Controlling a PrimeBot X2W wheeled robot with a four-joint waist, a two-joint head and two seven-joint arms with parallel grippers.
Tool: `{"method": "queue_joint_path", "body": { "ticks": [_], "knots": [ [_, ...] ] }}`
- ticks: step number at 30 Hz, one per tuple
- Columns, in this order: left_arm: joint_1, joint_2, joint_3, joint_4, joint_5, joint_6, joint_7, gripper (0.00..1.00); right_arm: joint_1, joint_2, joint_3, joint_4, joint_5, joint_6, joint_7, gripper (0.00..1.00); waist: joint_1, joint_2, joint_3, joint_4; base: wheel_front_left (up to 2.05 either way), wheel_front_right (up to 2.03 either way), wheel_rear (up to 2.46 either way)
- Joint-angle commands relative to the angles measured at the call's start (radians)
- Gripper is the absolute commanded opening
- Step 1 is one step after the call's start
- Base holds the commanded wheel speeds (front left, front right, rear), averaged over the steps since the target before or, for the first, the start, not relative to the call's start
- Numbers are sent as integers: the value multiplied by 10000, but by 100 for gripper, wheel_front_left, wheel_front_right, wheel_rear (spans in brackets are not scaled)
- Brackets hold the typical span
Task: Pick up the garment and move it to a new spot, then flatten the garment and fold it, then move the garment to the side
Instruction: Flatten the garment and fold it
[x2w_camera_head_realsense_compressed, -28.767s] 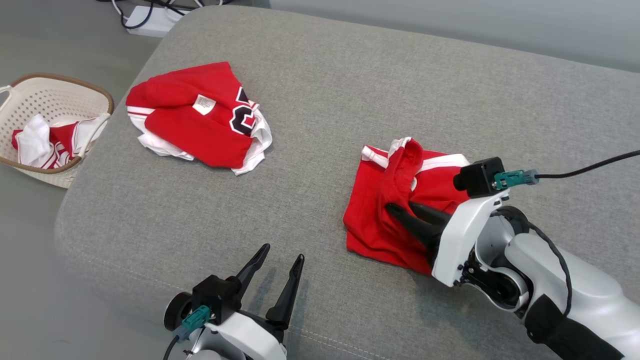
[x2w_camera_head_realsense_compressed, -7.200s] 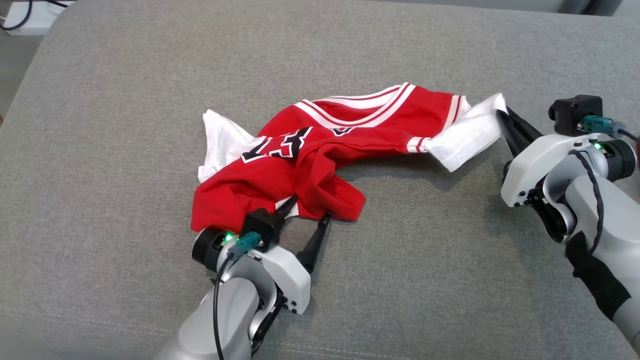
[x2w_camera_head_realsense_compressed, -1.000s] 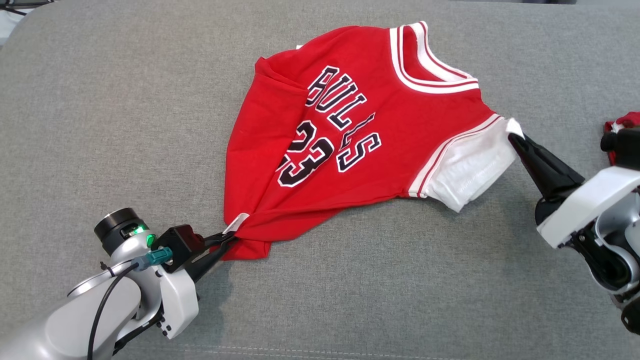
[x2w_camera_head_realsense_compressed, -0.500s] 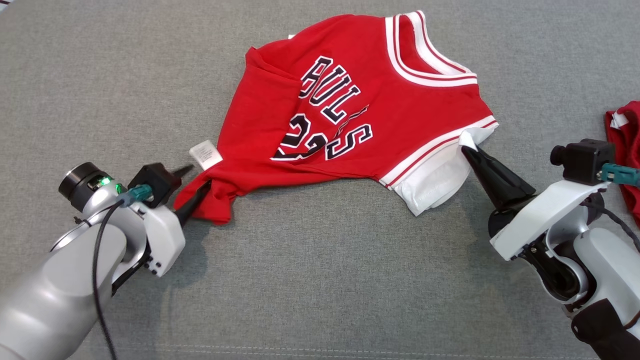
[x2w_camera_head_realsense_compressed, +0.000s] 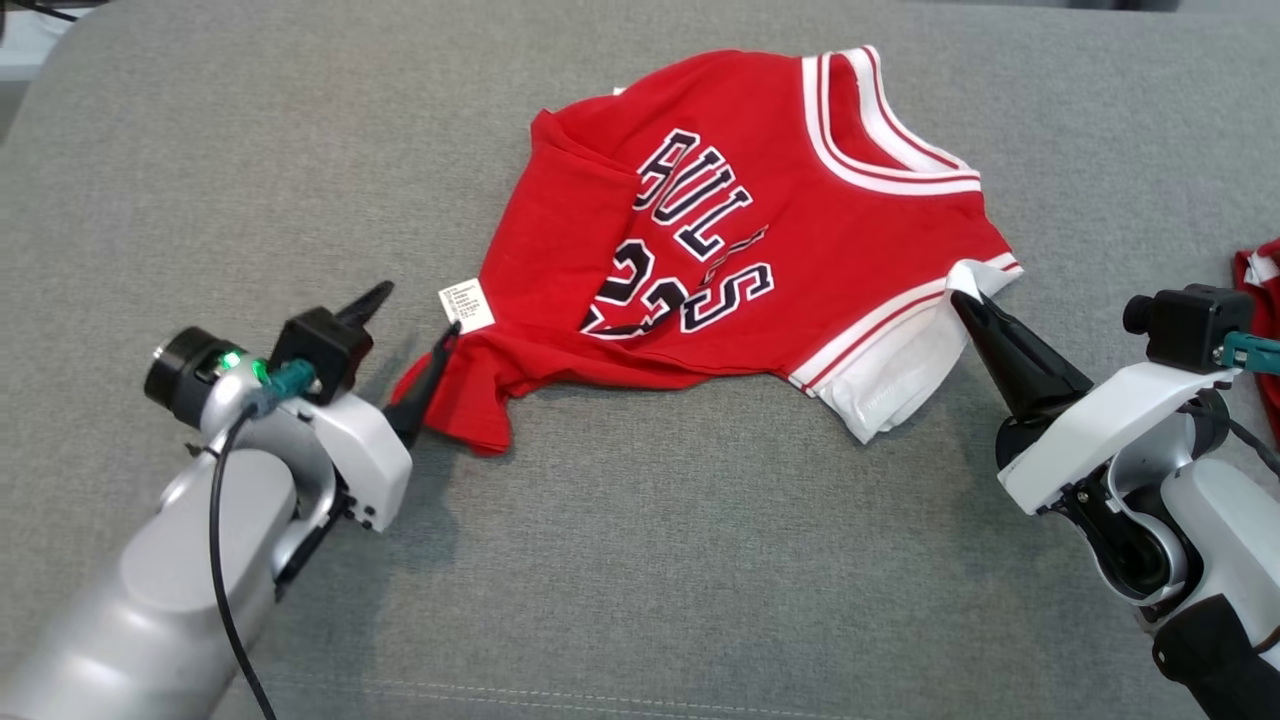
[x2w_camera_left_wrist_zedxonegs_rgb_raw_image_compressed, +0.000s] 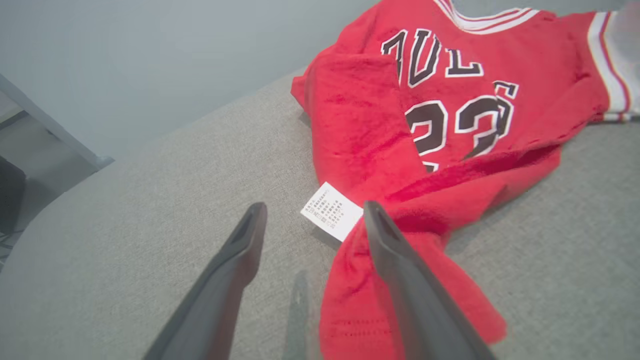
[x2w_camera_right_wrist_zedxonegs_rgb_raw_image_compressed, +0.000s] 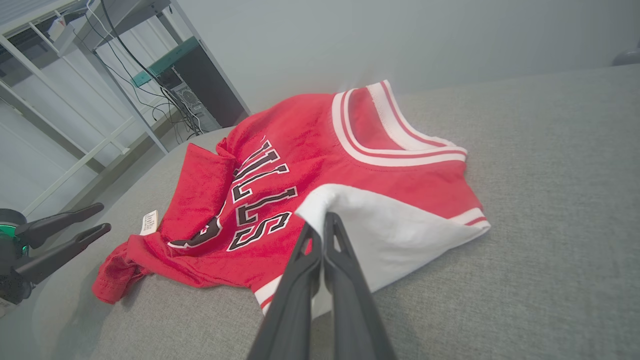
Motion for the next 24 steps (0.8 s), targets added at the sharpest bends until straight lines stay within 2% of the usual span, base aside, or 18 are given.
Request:
{"method": "queue_joint_path", "body": {
  "ticks": [1,9,17,24],
  "knots": [
    [215,413,675,-522,230,128,-59,100,328,-59,22,-124,-12,-2,-168,0,0,0,-128,122,0,0,0],
    [1895,-99,1874,-1649,579,157,-60,100,498,110,148,85,72,-2,-266,0,0,0,-534,274,0,0,0],
    [2951,-950,3038,-1409,-21,187,-60,100,519,217,372,243,210,-2,-406,0,0,0,-700,149,0,0,0],
    [3096,-1088,4168,-1101,-185,-6,-60,100,399,210,506,345,281,-2,-528,0,0,0,-610,33,0,0,0]
  ]
}}
